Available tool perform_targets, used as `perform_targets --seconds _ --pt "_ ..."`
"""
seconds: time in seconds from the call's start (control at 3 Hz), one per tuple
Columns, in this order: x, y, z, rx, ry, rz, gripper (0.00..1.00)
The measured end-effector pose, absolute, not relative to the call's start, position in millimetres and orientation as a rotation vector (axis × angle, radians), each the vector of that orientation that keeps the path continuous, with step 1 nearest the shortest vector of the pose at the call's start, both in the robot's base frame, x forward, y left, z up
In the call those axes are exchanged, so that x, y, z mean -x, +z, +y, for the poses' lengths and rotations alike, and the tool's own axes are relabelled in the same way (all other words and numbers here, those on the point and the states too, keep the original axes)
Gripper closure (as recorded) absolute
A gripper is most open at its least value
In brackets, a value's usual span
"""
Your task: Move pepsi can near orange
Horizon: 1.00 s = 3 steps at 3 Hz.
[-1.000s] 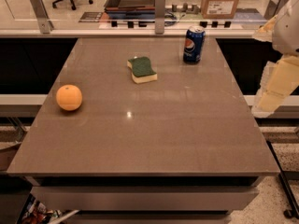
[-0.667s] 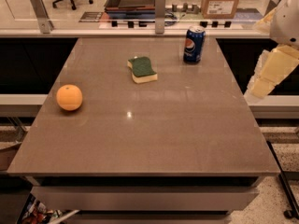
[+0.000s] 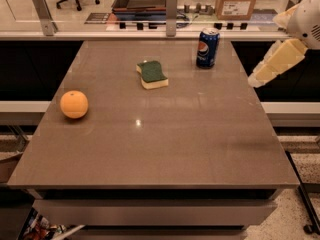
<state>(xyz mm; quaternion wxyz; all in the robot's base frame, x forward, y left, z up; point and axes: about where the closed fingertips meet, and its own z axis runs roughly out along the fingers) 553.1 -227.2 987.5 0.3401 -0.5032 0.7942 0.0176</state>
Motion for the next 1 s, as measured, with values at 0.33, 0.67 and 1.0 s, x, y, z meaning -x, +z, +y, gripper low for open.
perform_targets --seconds 0.33,0.67,1.0 --pt "-585 974 -230 1.174 0.150 2.034 0.00" --pt "-617 957 -228 1.065 0.266 2.014 0.00" --pt "-646 940 -223 0.978 0.362 1.998 0.00"
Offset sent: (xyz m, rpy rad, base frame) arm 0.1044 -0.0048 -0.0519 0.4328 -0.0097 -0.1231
